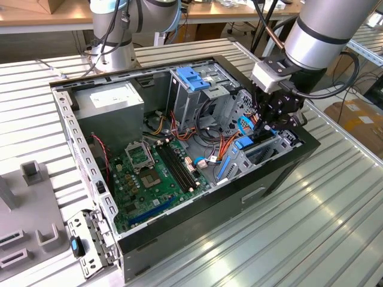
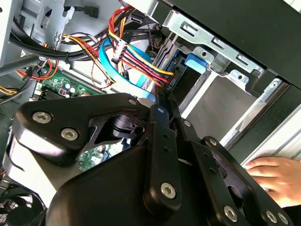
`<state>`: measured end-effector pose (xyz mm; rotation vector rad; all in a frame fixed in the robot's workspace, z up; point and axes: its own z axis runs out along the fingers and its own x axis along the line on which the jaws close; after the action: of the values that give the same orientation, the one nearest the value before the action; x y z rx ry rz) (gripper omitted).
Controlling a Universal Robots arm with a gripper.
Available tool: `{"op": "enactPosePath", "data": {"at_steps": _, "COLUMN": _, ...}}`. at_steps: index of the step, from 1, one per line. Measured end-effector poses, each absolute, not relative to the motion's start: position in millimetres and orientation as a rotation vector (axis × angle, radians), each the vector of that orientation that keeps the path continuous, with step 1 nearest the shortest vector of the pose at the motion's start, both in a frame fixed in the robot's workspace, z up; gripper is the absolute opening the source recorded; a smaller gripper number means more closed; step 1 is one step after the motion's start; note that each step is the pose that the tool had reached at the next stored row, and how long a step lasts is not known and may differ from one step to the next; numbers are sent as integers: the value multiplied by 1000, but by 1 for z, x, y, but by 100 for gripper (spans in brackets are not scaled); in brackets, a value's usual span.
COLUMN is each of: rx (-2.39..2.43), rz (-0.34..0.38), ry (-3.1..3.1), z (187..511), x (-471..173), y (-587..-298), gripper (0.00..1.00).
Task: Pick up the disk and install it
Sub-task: 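Insert the second disk wire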
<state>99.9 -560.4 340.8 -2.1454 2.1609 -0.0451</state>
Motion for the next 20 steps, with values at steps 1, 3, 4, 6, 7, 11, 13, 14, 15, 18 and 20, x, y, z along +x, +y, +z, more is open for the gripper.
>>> {"op": "enactPosePath", "data": {"at_steps": 1, "rx": -2145, "rz": -45, "ry": 2161, "z": 341, "x": 100, "y": -560, "gripper": 16}}
{"op": "enactPosePath", "data": {"at_steps": 3, "rx": -2146, "rz": -46, "ry": 2161, "z": 340, "x": 100, "y": -561, "gripper": 16}}
{"op": "enactPosePath", "data": {"at_steps": 4, "rx": -2146, "rz": -46, "ry": 2161, "z": 340, "x": 100, "y": -560, "gripper": 16}}
{"op": "enactPosePath", "data": {"at_steps": 6, "rx": -2146, "rz": -45, "ry": 2161, "z": 339, "x": 100, "y": -560, "gripper": 16}}
{"op": "enactPosePath", "data": {"at_steps": 7, "rx": -2145, "rz": -45, "ry": 2161, "z": 339, "x": 100, "y": -560, "gripper": 16}}
{"op": "enactPosePath", "data": {"at_steps": 11, "rx": -2144, "rz": -43, "ry": 2159, "z": 345, "x": 100, "y": -560, "gripper": 24}}
{"op": "enactPosePath", "data": {"at_steps": 13, "rx": -2145, "rz": -45, "ry": 2161, "z": 356, "x": 100, "y": -560, "gripper": 24}}
{"op": "enactPosePath", "data": {"at_steps": 14, "rx": -2145, "rz": -45, "ry": 2161, "z": 360, "x": 100, "y": -560, "gripper": 24}}
{"op": "enactPosePath", "data": {"at_steps": 15, "rx": -2145, "rz": -46, "ry": 2160, "z": 361, "x": 100, "y": -560, "gripper": 24}}
{"op": "enactPosePath", "data": {"at_steps": 18, "rx": -2145, "rz": -46, "ry": 2161, "z": 361, "x": 100, "y": -560, "gripper": 15}}
{"op": "enactPosePath", "data": {"at_steps": 20, "rx": -2145, "rz": -46, "ry": 2161, "z": 361, "x": 100, "y": -560, "gripper": 11}}
